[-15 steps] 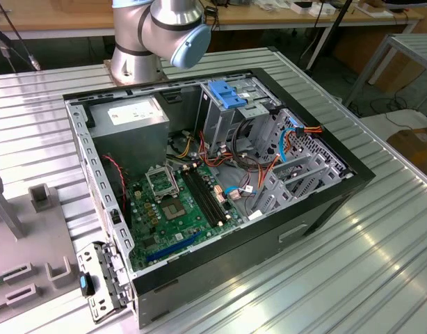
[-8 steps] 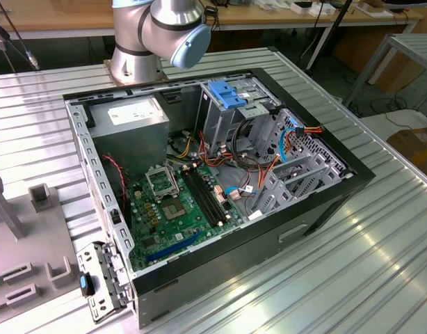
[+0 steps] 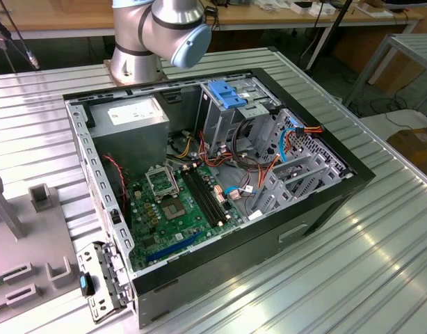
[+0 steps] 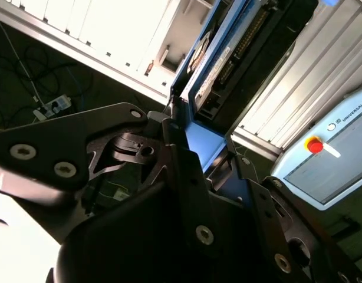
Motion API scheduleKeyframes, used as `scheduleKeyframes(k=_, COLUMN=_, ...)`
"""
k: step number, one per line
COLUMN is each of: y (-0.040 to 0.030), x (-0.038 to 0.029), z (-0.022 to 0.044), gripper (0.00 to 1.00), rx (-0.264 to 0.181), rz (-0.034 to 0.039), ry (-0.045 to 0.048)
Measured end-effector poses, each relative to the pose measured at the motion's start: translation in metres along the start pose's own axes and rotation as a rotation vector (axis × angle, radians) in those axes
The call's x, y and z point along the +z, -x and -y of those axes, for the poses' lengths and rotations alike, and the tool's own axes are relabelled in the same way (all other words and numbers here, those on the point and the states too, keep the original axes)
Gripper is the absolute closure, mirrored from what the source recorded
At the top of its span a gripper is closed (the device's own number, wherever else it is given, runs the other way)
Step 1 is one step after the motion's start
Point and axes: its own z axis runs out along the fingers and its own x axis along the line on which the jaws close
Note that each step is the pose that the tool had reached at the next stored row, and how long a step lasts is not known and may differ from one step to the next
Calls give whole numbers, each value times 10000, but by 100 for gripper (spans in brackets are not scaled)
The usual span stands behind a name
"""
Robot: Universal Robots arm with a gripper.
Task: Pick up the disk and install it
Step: 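Pick up the disk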
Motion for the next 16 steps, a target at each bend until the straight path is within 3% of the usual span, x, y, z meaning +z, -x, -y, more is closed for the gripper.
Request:
scheduleKeyframes(k=3, y=0, x=4, z=123, gripper=63, rx=-1, rz=0, ry=-1)
scheduleKeyframes(k=6, y=1, x=7, z=202, gripper=63, rx=0, rz=0, ry=0)
scheduleKeyframes(k=16, y=2, x=18, z=365, gripper=63, rx=0, rz=0, ry=0)
